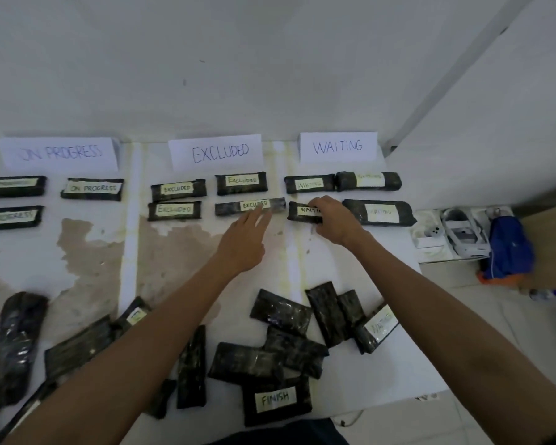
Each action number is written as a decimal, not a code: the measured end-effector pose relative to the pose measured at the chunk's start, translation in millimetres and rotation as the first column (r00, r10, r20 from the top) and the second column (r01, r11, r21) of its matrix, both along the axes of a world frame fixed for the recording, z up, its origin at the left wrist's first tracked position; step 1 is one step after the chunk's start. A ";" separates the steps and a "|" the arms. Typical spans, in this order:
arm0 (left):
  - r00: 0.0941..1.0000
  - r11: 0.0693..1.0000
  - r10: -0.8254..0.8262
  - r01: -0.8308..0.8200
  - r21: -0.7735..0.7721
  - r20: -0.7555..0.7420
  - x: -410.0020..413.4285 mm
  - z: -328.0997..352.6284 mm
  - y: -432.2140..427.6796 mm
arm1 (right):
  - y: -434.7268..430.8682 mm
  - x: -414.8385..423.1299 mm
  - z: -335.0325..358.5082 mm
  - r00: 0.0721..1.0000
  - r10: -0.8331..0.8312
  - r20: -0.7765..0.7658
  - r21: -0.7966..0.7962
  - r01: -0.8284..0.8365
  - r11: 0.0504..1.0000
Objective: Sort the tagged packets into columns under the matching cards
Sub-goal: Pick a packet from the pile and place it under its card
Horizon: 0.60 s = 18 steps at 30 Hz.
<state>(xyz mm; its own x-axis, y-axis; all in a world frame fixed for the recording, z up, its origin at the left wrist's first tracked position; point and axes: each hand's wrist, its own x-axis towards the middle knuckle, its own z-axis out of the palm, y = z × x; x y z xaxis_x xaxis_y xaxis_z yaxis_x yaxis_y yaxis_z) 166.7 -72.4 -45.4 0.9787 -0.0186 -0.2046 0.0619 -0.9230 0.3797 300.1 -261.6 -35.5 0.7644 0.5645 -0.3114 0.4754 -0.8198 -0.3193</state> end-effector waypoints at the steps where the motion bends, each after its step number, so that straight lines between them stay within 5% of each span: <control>1: 1.000 0.999 -0.002 0.002 0.036 0.000 6.4 -3.0 -2.3 | -1.6 5.0 -4.2 1.000 0.005 0.004 -0.005 -0.005 1.000; 8: 0.996 0.975 0.040 -0.021 0.223 -0.078 21.8 -21.6 0.4 | -6.4 17.8 -21.2 0.998 0.058 0.025 0.010 -0.058 0.998; 18: 1.000 0.977 0.004 -0.001 0.215 -0.009 19.1 -18.5 2.4 | -10.1 11.9 -17.4 0.996 0.057 0.075 0.104 -0.065 0.992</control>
<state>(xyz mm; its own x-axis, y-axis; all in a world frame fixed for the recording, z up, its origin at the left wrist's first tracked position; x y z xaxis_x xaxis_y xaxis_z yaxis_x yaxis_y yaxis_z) 185.8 -70.0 -63.9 0.9767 0.0292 -0.2128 0.0669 -0.9828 0.1722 312.0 -271.7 -52.9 0.7459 0.6377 -0.1922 0.5483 -0.7517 -0.3664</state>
